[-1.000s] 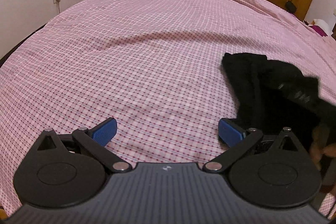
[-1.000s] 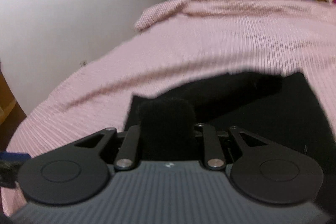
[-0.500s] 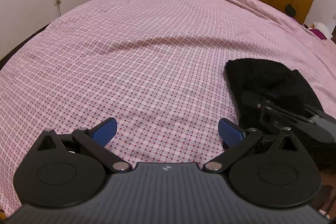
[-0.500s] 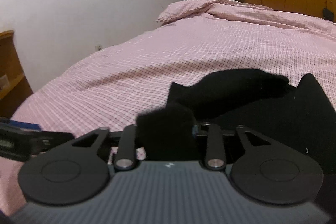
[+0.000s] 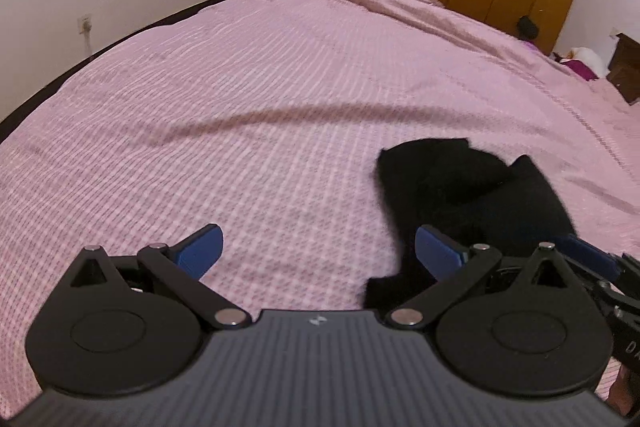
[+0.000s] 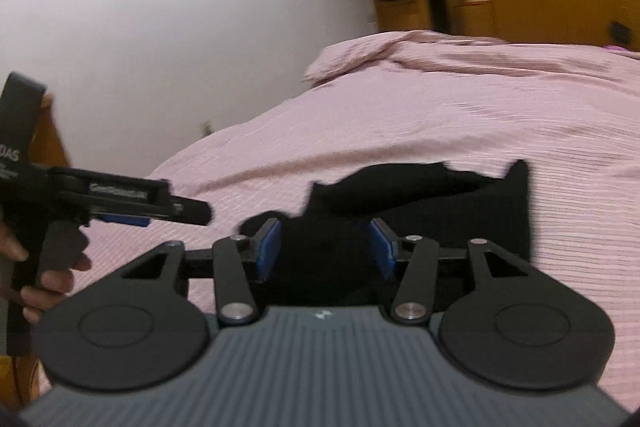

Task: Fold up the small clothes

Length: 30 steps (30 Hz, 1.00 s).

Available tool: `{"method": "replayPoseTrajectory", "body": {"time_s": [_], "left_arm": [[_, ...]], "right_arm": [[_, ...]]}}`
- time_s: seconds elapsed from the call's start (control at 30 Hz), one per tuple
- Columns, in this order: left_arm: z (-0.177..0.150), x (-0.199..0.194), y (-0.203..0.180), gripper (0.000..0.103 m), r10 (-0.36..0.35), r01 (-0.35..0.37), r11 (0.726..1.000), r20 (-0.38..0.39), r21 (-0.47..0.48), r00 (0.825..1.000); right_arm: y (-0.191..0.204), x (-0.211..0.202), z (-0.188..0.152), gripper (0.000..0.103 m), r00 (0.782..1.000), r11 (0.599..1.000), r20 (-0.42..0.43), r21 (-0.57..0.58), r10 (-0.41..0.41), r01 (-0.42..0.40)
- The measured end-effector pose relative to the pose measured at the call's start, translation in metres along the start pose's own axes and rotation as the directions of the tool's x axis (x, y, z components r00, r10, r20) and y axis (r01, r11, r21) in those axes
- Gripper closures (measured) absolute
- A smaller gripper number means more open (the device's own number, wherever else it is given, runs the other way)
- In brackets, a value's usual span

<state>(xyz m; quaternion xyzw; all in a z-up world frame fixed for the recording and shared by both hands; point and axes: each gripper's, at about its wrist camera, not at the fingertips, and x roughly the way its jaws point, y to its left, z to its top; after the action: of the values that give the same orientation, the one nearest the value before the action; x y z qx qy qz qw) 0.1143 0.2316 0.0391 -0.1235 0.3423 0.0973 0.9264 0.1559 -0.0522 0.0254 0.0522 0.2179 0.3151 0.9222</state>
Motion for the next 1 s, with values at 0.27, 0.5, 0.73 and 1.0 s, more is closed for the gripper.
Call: {"method": "replayPoseTrajectory", "body": {"time_s": [0.27,0.5,0.73,1.0], "left_arm": [[0.022,0.025,-0.055,0.000,-0.068,0.066,0.993,0.018,0.098,0.997],[0.029,0.077,-0.104,0.000,-0.053,0.045,0.955,0.018,0.294,0.998],[0.022,0.110,-0.128,0.000,-0.086,0.086,0.911,-0.018,0.402,0.996],[0.018,0.125,-0.133,0.083,-0.047,0.034,0.914,0.023,0.405,0.999]], "right_arm": [[-0.059,-0.013,-0.003,0.051,0.987,0.979,0.014,0.136,-0.158,0.155],[-0.085,-0.013,-0.016,0.051,0.982,0.959,0.000,0.216,-0.190,0.185],[-0.100,-0.008,-0.023,0.051,0.982,0.948,-0.002,0.262,-0.187,0.181],[-0.105,-0.009,-0.027,0.051,0.982,0.935,0.009,0.305,-0.190,0.179]]}}
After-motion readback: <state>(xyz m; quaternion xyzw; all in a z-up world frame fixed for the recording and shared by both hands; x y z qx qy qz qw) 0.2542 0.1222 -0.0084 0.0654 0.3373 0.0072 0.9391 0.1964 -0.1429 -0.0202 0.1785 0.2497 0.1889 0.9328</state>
